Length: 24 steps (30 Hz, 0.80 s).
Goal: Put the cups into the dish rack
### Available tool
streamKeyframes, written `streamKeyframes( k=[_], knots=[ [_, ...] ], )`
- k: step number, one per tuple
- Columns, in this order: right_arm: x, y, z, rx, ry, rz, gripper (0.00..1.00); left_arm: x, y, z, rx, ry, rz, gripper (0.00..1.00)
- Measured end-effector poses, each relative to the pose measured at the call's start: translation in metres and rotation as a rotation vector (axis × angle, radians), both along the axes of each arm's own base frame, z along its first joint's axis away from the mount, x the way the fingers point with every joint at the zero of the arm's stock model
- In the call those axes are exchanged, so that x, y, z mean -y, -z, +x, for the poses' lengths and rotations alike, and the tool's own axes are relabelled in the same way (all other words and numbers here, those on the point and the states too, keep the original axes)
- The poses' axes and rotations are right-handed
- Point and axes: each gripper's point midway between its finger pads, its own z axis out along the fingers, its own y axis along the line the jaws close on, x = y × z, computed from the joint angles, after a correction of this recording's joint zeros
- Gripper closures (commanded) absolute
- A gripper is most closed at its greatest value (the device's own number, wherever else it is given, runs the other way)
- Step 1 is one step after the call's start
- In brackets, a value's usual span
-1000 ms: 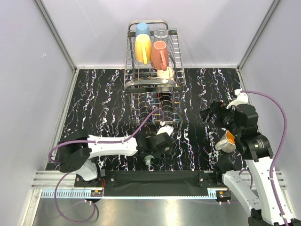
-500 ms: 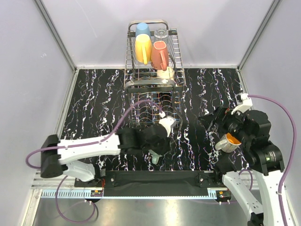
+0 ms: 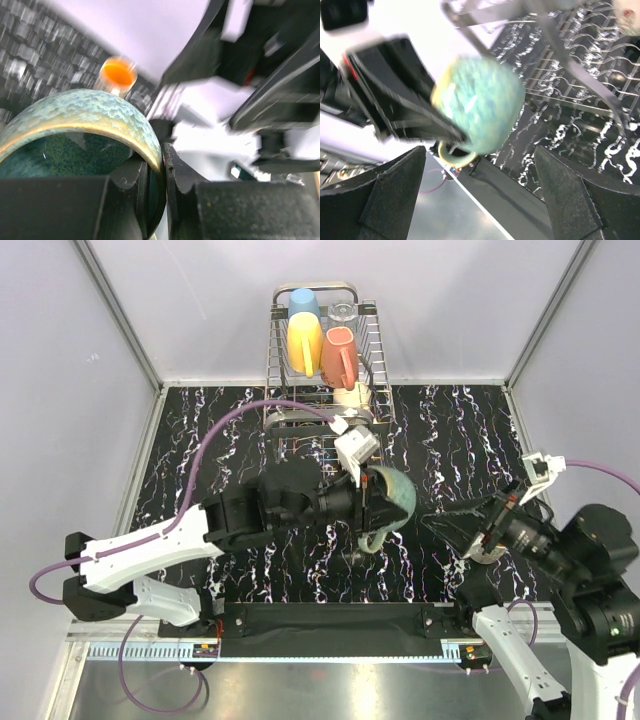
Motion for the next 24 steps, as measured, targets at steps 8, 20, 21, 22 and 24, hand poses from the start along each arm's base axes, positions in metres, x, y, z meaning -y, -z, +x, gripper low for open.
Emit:
streamKeyframes(
  k=[8,20,21,22,24],
  knots=[
    [0.002,-0.033,-0.031,0.093,-0.038,0.010,0.03,0.012,-0.105,0.000,0.183,0.043,-0.260,1.00],
    [-0.038,-0.053,0.012,0.056,-0.254,0.220,0.07,0.005,-0.176,0.003,0.356,0.016,-0.548,1.00],
    [-0.039,-0.056,0.014,0.062,-0.264,0.232,0.08,0.005,-0.178,0.004,0.360,0.013,-0.560,1.00],
    [-0.041,-0.060,0.016,0.072,-0.276,0.245,0.09,0.004,-0.181,0.005,0.359,0.008,-0.578,1.00],
    [-0.042,-0.069,0.018,0.099,-0.289,0.266,0.11,0.003,-0.186,0.006,0.355,0.003,-0.616,1.00]
  ],
)
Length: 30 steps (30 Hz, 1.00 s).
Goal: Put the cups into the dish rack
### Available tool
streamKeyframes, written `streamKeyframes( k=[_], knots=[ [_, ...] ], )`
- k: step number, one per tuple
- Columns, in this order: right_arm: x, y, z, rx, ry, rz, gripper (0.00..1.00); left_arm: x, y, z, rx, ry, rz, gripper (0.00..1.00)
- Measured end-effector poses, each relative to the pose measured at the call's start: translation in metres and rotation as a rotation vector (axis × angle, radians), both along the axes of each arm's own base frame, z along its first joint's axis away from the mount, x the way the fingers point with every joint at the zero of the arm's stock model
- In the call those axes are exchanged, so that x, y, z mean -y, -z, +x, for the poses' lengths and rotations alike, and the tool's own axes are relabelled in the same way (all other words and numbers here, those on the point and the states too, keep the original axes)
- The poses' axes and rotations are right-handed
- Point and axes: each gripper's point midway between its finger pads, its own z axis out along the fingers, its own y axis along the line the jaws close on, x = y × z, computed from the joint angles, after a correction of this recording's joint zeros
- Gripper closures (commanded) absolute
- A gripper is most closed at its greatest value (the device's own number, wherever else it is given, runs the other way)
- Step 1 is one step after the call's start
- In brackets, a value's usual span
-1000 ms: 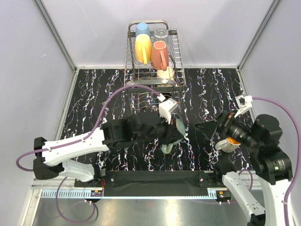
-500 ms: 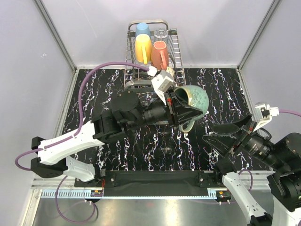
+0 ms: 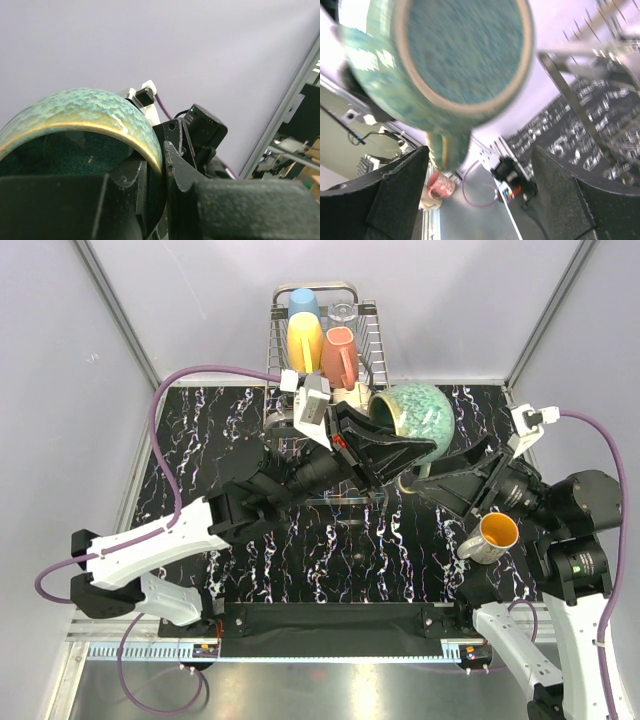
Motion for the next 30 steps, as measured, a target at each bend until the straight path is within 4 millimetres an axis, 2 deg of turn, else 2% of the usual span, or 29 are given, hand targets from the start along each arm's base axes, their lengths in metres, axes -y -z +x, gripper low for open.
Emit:
streamKeyframes(
  k=[5,11,13,15,21,23,30],
  knots=[
    [-0.002,-0.030,-0.009,0.089,-0.053,0.082,0.16,0.000,-0.010,-0.006,0.004,0.034,-0.062,1.00],
    [-0.005,-0.047,-0.017,0.119,-0.121,0.136,0.21,0.001,-0.018,-0.008,0.007,0.063,-0.112,1.00],
    [-0.006,-0.051,-0.018,0.121,-0.142,0.148,0.27,0.001,-0.019,-0.008,0.006,0.075,-0.124,1.00],
    [-0.006,-0.052,-0.018,0.111,-0.155,0.159,0.34,0.002,-0.021,-0.008,0.009,0.087,-0.137,1.00],
    [-0.008,-0.055,-0.016,0.077,-0.190,0.195,0.38,0.002,-0.026,-0.010,0.012,0.109,-0.169,1.00],
    [-0.008,-0.056,-0.016,0.068,-0.199,0.205,0.44,0.003,-0.026,-0.011,0.017,0.115,-0.174,1.00],
    [-0.009,-0.056,-0.014,0.043,-0.225,0.219,0.40,0.004,-0.028,-0.012,0.036,0.130,-0.183,1.00]
  ],
)
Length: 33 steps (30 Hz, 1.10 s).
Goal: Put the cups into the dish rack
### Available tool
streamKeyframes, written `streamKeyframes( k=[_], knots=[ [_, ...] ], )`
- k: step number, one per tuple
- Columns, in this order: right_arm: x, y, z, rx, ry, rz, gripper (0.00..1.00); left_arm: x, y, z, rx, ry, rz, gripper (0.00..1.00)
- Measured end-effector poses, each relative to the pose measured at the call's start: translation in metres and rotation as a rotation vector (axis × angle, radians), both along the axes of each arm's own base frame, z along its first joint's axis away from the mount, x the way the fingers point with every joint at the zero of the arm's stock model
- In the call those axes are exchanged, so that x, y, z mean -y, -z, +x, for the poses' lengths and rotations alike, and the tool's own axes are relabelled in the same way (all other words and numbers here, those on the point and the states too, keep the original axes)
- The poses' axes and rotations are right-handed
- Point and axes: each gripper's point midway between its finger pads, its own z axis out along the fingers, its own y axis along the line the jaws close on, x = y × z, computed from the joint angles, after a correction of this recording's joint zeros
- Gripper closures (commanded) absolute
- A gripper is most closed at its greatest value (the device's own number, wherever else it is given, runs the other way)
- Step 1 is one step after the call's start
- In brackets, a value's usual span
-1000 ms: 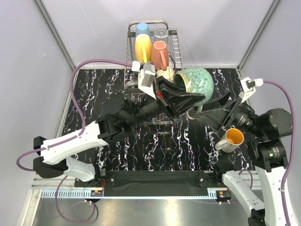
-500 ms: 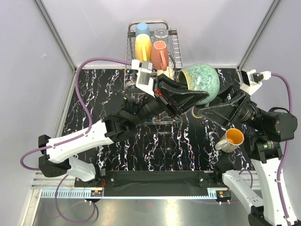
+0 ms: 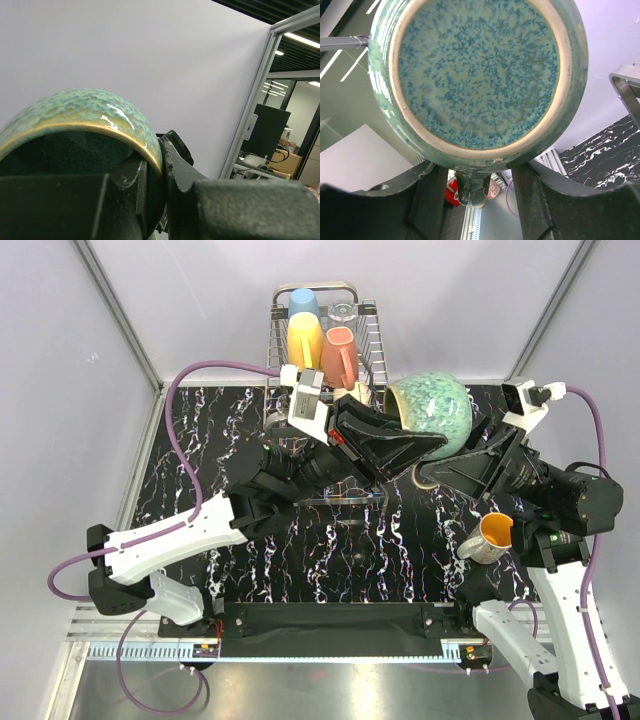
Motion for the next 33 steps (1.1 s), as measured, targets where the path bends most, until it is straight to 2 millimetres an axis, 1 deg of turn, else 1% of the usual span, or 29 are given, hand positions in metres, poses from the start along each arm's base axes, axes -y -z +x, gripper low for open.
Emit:
streamKeyframes(
  k=[6,8,11,12,13,15,16,17,18,21,23,25,26,29,30,32,33],
  knots=[
    [0.000,0.001,-0.003,0.010,-0.014,-0.008,0.38,0.000,0.000,-0.006,0.033,0.030,0.004,1.00],
    [0.000,0.000,-0.004,0.015,-0.017,-0.009,0.39,0.001,0.000,-0.008,0.047,0.043,0.008,1.00],
    [0.000,-0.003,-0.007,0.024,-0.019,-0.007,0.43,0.003,-0.002,-0.009,0.058,0.061,0.005,1.00],
    [0.000,-0.004,-0.008,0.028,-0.020,-0.005,0.51,0.003,-0.003,-0.010,0.061,0.066,-0.001,1.00],
    [0.000,-0.005,-0.009,0.033,-0.021,-0.006,0.55,0.003,-0.004,-0.011,0.063,0.069,-0.007,1.00],
    [0.001,-0.007,-0.010,0.032,-0.024,-0.003,0.67,0.001,-0.007,-0.012,0.063,0.072,-0.021,1.00],
    [0.001,-0.008,-0.011,0.036,-0.025,-0.004,0.87,0.000,-0.008,-0.012,0.063,0.073,-0.028,1.00],
    [0.001,-0.009,-0.012,0.050,-0.023,-0.003,0.95,0.000,-0.010,-0.011,0.060,0.070,-0.034,1.00],
    [0.001,-0.010,-0.012,0.050,-0.018,-0.002,1.00,-0.001,-0.011,-0.011,0.058,0.068,-0.041,1.00],
    [0.001,-0.008,-0.009,0.037,-0.011,-0.008,1.00,-0.001,-0.008,-0.007,0.043,0.056,-0.051,1.00],
    [0.000,-0.005,-0.006,0.017,-0.005,-0.014,1.00,-0.001,-0.005,-0.003,0.028,0.046,-0.055,0.90],
    [0.000,-0.002,-0.003,-0.003,0.001,-0.021,1.00,-0.002,-0.002,0.001,0.008,0.030,-0.059,0.84],
    [0.000,-0.001,-0.001,-0.014,0.003,-0.026,1.00,-0.003,0.000,0.003,-0.002,0.021,-0.061,0.74],
    [-0.001,0.003,0.004,-0.028,0.021,-0.037,1.00,-0.006,0.007,0.008,-0.035,-0.002,-0.060,0.58],
    [-0.001,0.004,0.006,-0.032,0.027,-0.041,1.00,-0.006,0.007,0.009,-0.042,-0.008,-0.060,0.46],
    [-0.001,0.005,0.012,-0.043,0.047,-0.044,1.00,-0.009,0.010,0.010,-0.052,-0.017,-0.055,0.33],
    [-0.001,0.005,0.014,-0.048,0.053,-0.044,1.00,-0.010,0.012,0.010,-0.057,-0.024,-0.053,0.23]
  ],
)
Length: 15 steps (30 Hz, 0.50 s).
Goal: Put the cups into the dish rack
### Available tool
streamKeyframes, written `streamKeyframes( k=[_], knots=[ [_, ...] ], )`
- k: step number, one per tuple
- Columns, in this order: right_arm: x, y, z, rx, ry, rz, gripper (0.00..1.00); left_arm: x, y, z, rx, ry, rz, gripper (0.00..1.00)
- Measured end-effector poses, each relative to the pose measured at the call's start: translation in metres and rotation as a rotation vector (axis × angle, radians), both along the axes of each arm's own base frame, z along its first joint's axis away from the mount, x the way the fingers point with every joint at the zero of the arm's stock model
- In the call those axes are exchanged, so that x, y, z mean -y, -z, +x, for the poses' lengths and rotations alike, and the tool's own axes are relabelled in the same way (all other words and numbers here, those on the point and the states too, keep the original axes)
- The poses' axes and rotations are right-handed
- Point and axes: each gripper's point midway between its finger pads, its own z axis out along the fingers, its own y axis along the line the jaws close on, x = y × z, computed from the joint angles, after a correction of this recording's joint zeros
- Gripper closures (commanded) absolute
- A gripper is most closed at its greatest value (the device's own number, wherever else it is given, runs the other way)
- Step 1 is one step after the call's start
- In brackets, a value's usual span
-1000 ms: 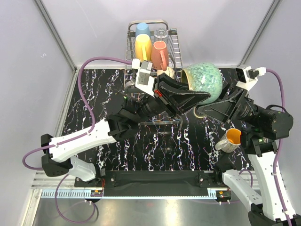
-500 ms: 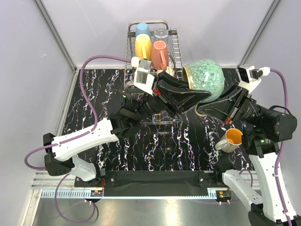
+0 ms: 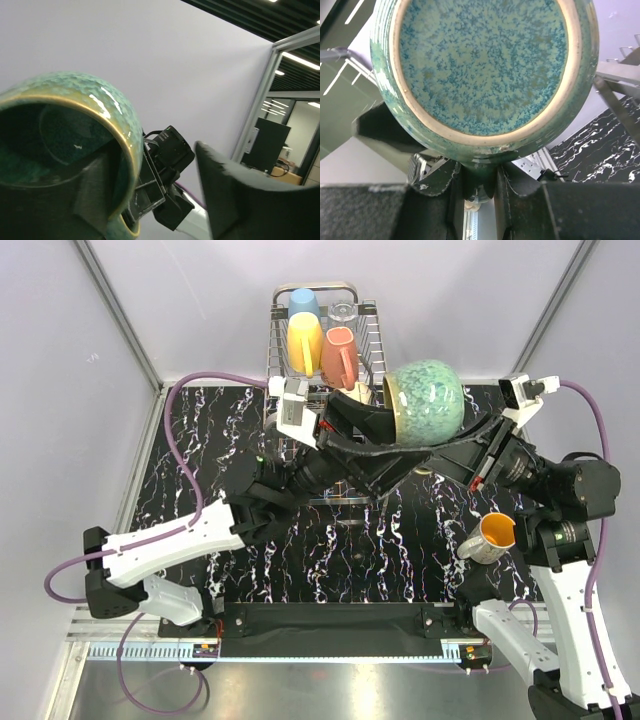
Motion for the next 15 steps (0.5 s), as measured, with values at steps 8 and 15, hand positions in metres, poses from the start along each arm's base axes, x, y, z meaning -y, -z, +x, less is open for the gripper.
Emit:
streamKeyframes(
  k=[8,15],
  knots=[
    [0.002,0.005,0.016,-0.033,0.076,-0.003,1.00,-0.013,0.012,0.007,-0.039,-0.062,0.041,0.05],
    [0.013,0.011,0.029,-0.035,0.249,-0.093,1.00,-0.038,0.033,0.013,-0.063,-0.152,0.141,0.05]
  ],
)
